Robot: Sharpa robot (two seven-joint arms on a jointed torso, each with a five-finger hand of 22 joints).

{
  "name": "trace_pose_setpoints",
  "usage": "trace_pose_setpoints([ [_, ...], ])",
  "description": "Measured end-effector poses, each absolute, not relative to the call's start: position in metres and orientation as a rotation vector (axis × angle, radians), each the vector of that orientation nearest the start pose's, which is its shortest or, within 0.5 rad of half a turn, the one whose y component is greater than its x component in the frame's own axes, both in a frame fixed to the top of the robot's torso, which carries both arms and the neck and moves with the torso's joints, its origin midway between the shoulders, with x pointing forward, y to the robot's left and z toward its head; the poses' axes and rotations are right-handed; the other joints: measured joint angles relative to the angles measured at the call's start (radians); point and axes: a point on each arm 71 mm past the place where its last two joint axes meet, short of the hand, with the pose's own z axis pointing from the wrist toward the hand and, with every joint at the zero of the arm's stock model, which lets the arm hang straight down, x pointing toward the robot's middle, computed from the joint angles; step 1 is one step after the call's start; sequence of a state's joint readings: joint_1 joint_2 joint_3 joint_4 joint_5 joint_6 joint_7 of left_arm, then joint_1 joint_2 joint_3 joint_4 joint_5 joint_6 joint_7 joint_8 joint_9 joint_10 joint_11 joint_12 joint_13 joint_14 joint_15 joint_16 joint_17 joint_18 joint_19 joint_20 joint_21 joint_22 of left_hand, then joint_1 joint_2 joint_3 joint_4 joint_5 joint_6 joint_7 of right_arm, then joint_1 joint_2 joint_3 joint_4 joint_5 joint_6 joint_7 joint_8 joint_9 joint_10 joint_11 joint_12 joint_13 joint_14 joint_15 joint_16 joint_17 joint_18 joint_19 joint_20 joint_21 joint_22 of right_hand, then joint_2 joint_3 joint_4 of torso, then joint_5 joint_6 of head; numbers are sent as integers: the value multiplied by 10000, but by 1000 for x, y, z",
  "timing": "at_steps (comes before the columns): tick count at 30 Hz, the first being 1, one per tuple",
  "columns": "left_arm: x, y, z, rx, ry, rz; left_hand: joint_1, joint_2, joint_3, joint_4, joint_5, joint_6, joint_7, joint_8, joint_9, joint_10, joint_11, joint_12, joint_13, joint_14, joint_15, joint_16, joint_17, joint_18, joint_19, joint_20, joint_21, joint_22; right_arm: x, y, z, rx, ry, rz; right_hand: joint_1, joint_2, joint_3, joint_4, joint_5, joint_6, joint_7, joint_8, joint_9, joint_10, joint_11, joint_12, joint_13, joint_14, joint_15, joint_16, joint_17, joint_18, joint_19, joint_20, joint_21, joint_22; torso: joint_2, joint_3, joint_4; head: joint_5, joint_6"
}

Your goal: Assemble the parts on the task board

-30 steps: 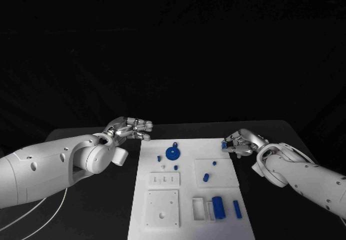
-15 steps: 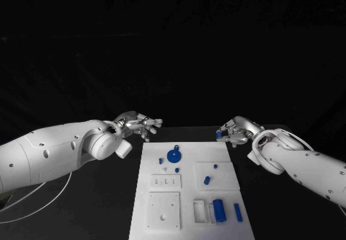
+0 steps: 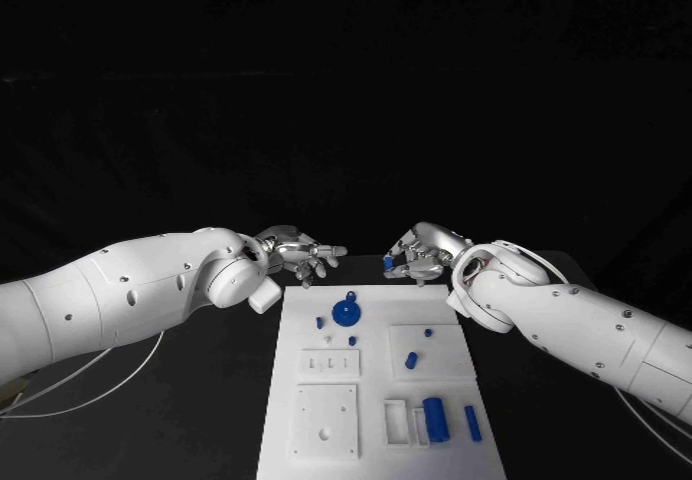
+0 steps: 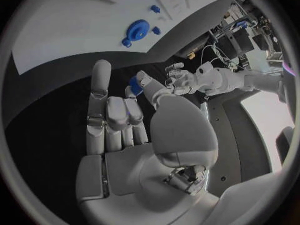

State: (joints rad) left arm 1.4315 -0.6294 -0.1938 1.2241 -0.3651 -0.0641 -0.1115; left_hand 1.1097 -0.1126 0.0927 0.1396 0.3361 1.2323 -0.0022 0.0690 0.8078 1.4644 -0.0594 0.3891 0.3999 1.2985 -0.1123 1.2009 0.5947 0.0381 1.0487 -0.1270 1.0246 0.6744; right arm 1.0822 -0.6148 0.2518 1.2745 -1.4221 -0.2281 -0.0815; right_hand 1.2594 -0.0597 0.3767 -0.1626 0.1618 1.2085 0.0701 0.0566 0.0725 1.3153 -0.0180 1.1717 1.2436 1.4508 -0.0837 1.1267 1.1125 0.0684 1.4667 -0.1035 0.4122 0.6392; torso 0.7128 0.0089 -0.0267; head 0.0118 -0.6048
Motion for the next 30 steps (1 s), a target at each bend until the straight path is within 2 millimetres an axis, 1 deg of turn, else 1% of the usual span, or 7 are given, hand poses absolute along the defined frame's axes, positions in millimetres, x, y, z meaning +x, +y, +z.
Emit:
trace_pose_setpoints([
  [2,555,178,-156,-7082,20059,-10609,34,-34,-6,6,0,-57,-14,0,163,0,0,0,66,-35,35,89,-188,0,0,0,-103,185,540,-158,-165,361,16212,7539,-11,-11,-44,39,451,6,-7,-1,0,0,0,0,6,0,0,0,14,0,0,0,0,17,-2,-1,-10,12,12],
  [4,555,174,-157,-7006,20160,-10448,-8,-76,-21,76,-45,-71,0,0,204,0,0,45,102,-35,35,177,-267,0,0,0,-104,293,541,-152,-167,262,16300,7496,-39,-40,-46,38,670,8,-9,2,0,0,0,0,14,0,0,0,14,0,0,0,0,16,-2,-2,-16,12,18],
  [9,555,167,-158,-6841,20320,-10183,-52,-119,-9,201,-251,-108,37,0,220,-33,-33,80,140,-113,34,260,-374,0,0,1,-232,457,540,-140,-169,110,16440,7414,-39,-40,-57,26,795,9,-11,9,0,-1,0,0,14,0,0,0,24,0,0,0,0,27,-2,0,-23,-12,35],
  [15,554,156,-159,-6587,20547,-9869,-203,-271,-45,411,-1258,-266,126,0,212,-193,60,80,126,-216,139,261,-507,1,-53,54,-396,548,539,-124,-170,-104,16617,7325,-12,-69,-58,25,905,-8,-26,13,0,-1,1,0,-5,-1,1,0,24,1,0,0,0,37,-1,7,-17,20,43],
  [19,552,151,-160,-6462,20712,-9615,-137,-337,7,465,-1507,-374,163,0,106,-249,115,35,65,-237,160,260,-583,0,-53,54,-492,599,538,-117,-170,-219,16698,7247,-79,-135,-58,25,1095,-10,-26,45,81,-1,1,-1,-5,-1,1,0,31,1,0,0,0,49,4,-2,-9,45,32],
  [21,552,149,-161,-6427,20828,-9440,-180,-379,18,565,-1831,-432,220,0,31,-303,162,7,32,-327,182,221,-625,0,-89,91,-605,626,538,-114,-170,-268,16730,7209,-94,-150,-59,25,1187,-11,-26,45,84,-1,1,-1,-16,-1,1,0,43,1,0,0,0,51,6,-6,-7,49,31],
  [30,550,146,-165,-6351,21272,-8602,-178,-376,19,565,-1802,-480,198,0,-141,-336,130,7,-1,-327,182,221,-684,0,-86,94,-736,768,535,-106,-169,-429,16777,7135,-131,-187,-70,13,1286,-19,-18,45,137,-2,1,-1,-16,-1,1,0,44,0,0,0,0,65,10,-8,-12,86,14],
])
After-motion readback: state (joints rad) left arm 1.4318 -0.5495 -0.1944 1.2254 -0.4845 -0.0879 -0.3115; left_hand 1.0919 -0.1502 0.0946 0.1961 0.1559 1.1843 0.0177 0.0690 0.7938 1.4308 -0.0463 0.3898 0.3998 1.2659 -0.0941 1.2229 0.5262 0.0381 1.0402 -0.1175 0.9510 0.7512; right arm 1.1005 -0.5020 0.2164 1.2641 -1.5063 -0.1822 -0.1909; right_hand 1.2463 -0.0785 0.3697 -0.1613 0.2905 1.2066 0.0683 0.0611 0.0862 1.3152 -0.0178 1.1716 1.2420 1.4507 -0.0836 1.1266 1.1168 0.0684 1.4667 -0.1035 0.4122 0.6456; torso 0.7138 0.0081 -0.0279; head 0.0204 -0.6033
